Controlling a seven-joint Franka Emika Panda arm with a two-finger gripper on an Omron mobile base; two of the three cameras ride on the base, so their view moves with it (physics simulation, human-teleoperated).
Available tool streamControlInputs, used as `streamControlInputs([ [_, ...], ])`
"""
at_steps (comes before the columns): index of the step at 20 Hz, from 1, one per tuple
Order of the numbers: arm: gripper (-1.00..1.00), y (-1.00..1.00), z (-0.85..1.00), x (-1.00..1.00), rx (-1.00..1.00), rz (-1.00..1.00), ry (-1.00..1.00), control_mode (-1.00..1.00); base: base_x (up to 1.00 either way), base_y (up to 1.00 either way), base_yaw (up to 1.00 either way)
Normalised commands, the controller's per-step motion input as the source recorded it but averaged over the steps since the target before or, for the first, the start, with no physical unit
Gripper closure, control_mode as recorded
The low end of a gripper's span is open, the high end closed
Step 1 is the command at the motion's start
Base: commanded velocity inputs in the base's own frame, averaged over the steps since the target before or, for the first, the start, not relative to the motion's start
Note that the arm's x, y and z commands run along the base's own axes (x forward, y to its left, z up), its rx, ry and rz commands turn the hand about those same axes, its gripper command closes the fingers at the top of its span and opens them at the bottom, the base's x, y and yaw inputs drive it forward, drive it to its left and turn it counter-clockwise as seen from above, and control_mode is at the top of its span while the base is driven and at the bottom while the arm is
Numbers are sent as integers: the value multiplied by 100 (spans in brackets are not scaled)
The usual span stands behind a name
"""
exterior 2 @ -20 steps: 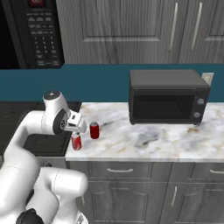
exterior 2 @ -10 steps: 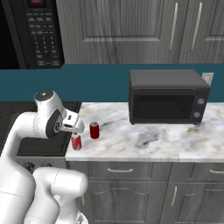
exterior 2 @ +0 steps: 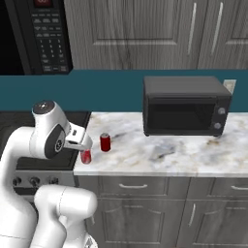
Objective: Four empty soda cans are scattered around the kitchen. Gather all the cans and cluster them next to the stove for recycling.
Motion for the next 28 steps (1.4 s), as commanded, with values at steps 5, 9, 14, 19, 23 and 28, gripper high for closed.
streamControlInputs([
  [5, -100, 0, 0, 0, 0, 0, 0, 100, -58, -24, 1],
  [9, -100, 0, 0, 0, 0, 0, 0, 100, -73, -38, -3],
  [14, -100, 0, 0, 0, 0, 0, 0, 100, -89, -3, 17],
  [19, -100, 0, 0, 0, 0, 0, 0, 100, -38, 29, 44],
  [23, -100, 0, 0, 0, 0, 0, 0, 100, -17, 22, 50],
  [28, -100, 0, 0, 0, 0, 0, 0, 100, -18, 18, 50],
])
